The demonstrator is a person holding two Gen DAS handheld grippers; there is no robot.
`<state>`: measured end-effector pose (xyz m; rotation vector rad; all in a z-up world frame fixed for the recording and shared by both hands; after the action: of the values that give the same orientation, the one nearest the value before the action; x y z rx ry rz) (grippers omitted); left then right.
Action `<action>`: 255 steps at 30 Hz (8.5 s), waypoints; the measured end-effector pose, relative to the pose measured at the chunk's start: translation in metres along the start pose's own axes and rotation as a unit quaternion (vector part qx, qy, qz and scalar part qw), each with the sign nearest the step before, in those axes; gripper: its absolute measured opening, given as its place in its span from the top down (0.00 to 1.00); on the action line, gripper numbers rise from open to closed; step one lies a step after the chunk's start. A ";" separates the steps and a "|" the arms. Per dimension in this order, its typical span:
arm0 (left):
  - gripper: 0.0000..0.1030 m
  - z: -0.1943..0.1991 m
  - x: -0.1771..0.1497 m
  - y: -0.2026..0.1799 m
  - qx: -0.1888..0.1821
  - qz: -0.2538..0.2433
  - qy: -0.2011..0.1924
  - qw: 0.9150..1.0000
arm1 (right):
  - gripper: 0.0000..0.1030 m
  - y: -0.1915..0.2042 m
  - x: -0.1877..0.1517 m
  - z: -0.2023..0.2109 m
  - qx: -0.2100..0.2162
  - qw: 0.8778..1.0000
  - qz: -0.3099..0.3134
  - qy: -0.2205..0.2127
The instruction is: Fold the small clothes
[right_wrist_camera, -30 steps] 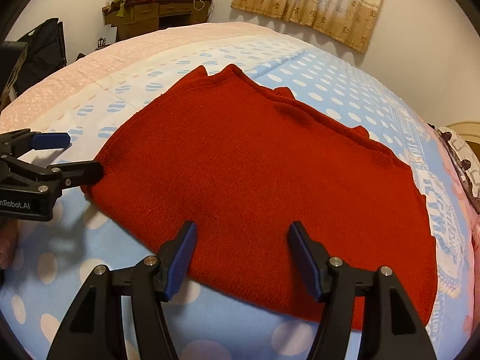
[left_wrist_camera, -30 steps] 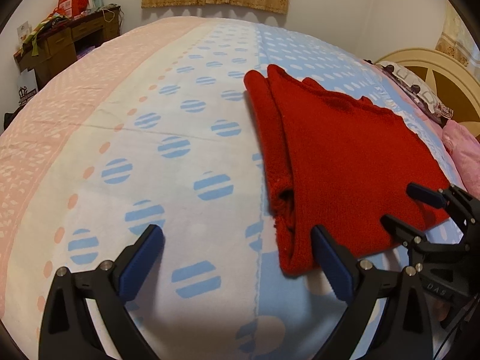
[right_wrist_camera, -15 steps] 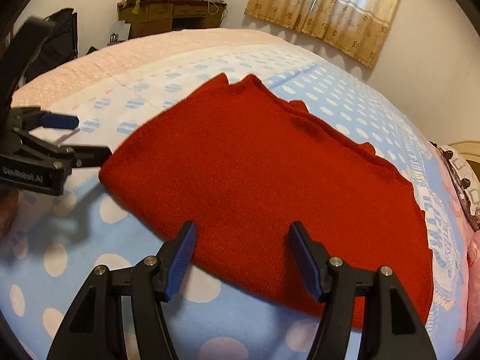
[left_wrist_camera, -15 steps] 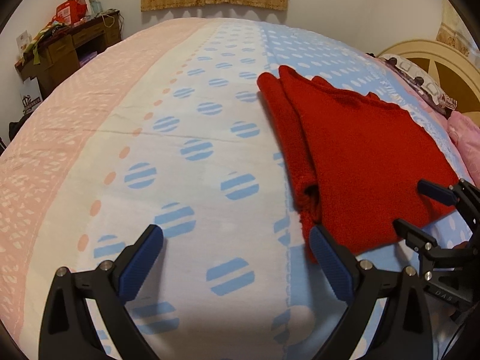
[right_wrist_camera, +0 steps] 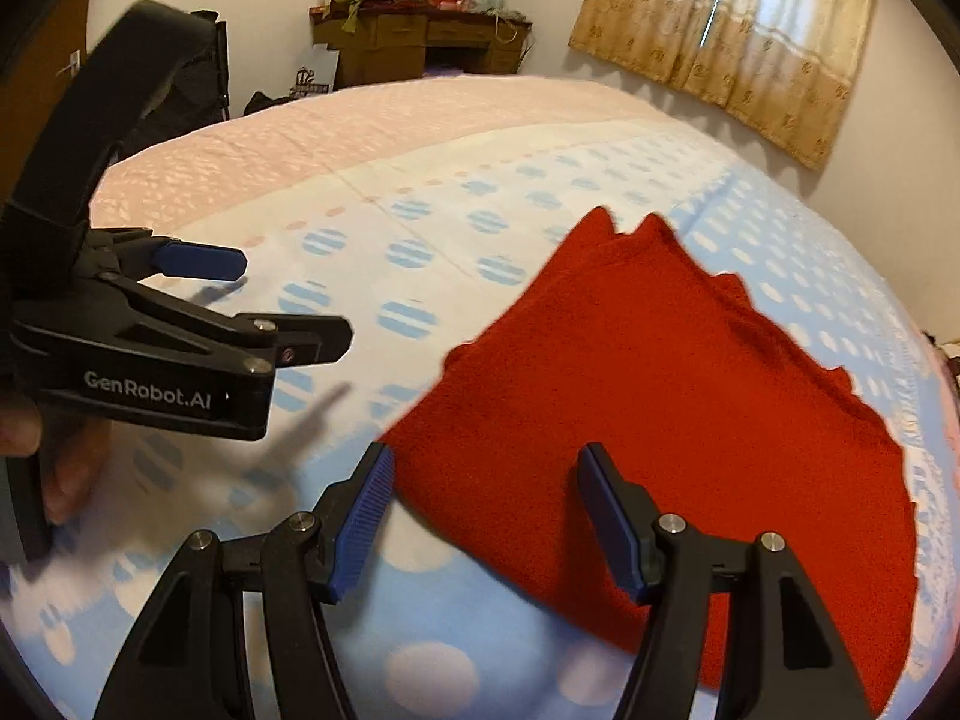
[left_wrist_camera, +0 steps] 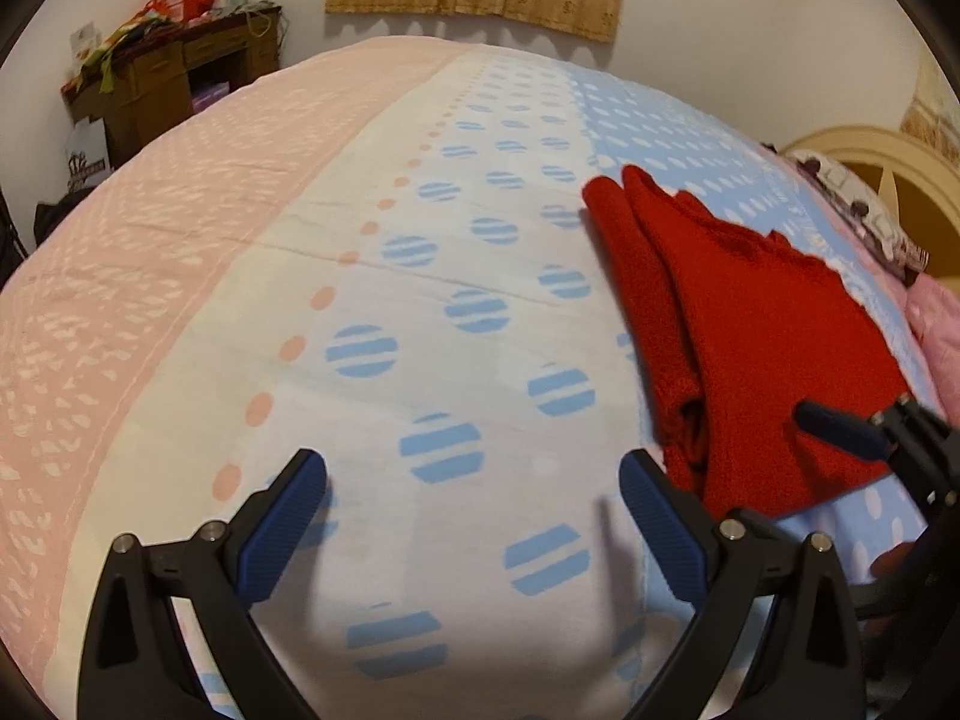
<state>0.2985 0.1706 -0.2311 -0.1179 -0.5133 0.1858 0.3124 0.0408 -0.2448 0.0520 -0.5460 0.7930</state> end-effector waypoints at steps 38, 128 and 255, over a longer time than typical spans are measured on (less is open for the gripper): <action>0.12 -0.081 0.121 -0.080 -0.099 -0.034 0.048 0.993 | 0.34 0.019 -0.015 0.001 -0.178 0.978 0.098 -0.041; 0.89 -0.008 0.162 -0.284 -0.245 -0.063 0.005 0.968 | 0.94 -0.147 -0.093 0.106 -0.129 0.953 -0.227 -0.150; 0.00 -0.040 -0.003 -0.272 -0.190 -0.195 0.004 0.962 | 0.59 -0.333 -0.100 0.002 -0.068 0.938 -0.335 0.054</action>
<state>0.3557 -0.0983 -0.2237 -0.3869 -0.5499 -0.3026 0.4835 -0.2618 -0.2396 0.0607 -0.4350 0.0899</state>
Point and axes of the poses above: each gripper's, at about its wrist camera, not at the fingertips, and z roughly against the way its jaws point, y to its left, x to its top, the point moved 8 cm from there along -z, roughly the way its jaws point, and after that the axes turned 8 degrees about y, right-handed, at the moved point
